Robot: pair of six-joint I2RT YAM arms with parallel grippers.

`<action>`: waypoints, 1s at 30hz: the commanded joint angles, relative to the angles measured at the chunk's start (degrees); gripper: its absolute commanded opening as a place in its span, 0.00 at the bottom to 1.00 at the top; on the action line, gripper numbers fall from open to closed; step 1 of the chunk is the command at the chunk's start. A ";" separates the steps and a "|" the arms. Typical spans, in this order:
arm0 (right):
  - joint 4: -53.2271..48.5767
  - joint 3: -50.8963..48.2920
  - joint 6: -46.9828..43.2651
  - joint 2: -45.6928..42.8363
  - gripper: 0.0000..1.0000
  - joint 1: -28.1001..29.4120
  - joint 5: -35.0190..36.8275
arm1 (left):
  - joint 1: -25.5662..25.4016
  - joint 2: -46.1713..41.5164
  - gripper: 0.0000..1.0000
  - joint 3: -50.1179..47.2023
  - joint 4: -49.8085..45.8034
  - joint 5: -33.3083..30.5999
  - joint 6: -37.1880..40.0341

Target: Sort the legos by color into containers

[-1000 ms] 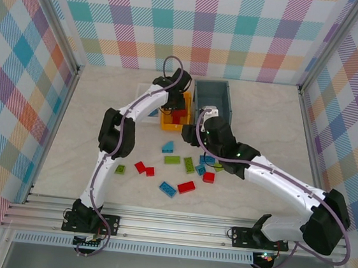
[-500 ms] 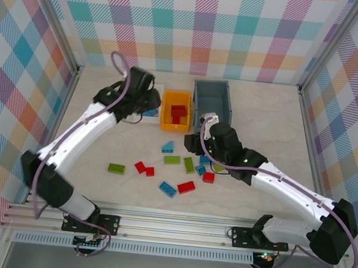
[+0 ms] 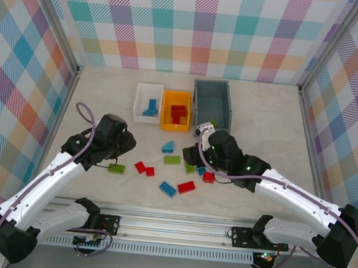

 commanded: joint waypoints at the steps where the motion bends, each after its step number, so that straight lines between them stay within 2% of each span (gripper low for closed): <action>1: -2.39 2.43 -2.65 2.54 0.56 2.66 -0.09 | -0.30 -3.16 0.49 -1.44 -3.43 -1.08 -3.91; 6: -0.23 9.89 -8.81 17.33 0.64 8.90 -8.79 | -0.32 -14.04 0.48 -0.80 -10.29 -10.87 -9.17; 12: -2.77 28.31 -18.01 40.41 0.72 14.68 -14.55 | -0.31 -22.22 0.48 2.74 -20.29 -17.68 -13.52; 18: -3.99 41.86 -23.43 56.70 0.79 15.10 -13.13 | -0.32 -28.77 0.47 3.28 -23.83 -19.96 -15.69; 24: -8.56 54.83 -25.51 68.77 0.82 15.01 -5.26 | -0.32 -29.29 0.47 4.11 -25.07 -19.51 -15.26; 27: -11.63 60.56 -25.26 72.87 0.79 14.83 -5.48 | -0.32 -29.44 0.47 4.30 -25.12 -19.40 -15.14; 30: -14.30 65.10 -24.75 76.06 0.66 14.84 -7.19 | -0.32 -29.44 0.47 4.44 -25.06 -19.53 -14.93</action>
